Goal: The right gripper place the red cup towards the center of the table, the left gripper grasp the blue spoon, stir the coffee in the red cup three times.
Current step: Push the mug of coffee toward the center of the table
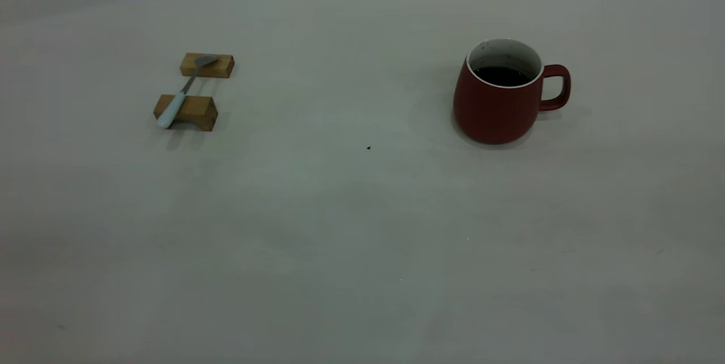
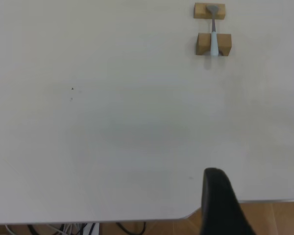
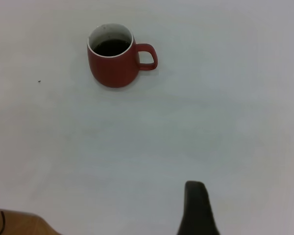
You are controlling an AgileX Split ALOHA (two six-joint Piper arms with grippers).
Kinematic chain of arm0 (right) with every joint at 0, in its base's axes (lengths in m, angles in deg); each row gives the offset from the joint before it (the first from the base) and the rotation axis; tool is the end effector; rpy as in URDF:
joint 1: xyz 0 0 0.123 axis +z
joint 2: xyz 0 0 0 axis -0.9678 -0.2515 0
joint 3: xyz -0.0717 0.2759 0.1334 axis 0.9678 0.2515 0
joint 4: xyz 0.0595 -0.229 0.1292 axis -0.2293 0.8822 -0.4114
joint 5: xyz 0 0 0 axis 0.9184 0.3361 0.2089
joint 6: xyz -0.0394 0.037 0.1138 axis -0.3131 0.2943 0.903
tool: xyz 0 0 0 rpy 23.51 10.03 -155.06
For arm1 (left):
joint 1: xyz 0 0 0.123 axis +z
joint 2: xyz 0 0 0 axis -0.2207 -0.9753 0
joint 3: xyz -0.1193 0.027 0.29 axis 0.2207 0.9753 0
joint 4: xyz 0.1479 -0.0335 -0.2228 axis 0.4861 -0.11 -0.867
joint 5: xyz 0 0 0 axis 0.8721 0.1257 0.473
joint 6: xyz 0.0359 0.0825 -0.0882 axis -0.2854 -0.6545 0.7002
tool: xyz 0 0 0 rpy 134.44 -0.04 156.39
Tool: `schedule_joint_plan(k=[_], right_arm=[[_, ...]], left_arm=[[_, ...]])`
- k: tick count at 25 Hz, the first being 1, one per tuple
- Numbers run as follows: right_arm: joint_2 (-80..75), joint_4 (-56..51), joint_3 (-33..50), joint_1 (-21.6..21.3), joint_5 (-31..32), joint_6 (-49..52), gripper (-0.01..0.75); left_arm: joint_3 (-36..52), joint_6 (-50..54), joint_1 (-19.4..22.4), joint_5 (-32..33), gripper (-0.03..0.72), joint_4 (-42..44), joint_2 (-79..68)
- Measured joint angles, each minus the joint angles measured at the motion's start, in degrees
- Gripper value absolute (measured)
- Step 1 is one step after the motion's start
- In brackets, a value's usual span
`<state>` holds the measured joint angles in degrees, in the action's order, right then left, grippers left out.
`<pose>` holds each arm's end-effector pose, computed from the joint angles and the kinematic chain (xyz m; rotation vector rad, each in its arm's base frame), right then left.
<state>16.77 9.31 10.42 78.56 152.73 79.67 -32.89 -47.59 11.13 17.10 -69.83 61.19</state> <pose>0.0128 0.0086 0.2521 -0.1610 2.1633 0.0638 0.0067 0.0033 0.2582 0.0111 2.1073 0.0121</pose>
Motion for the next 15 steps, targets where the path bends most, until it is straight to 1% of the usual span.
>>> schedule_joint_plan(k=[3, 6, 11, 15], right_arm=[[-3.5, 0.3, -1.7, 0.0, -0.1, -0.3, 0.587], [-11.8, 0.8, -5.0, 0.0, -2.0, -2.8, 0.591], [-30.7, 1.9, -10.6, 0.0, -6.7, -8.0, 0.591], [-46.0, 2.3, -13.2, 0.0, -10.9, -13.9, 0.591]], left_arm=[[0.0, 0.0, 0.0, 0.0, 0.463, 0.0, 0.0], [0.0, 0.0, 0.0, 0.0, 0.463, 0.0, 0.0], [0.0, 0.0, 0.0, 0.0, 0.463, 0.0, 0.0], [0.0, 0.0, 0.0, 0.0, 0.463, 0.0, 0.0]])
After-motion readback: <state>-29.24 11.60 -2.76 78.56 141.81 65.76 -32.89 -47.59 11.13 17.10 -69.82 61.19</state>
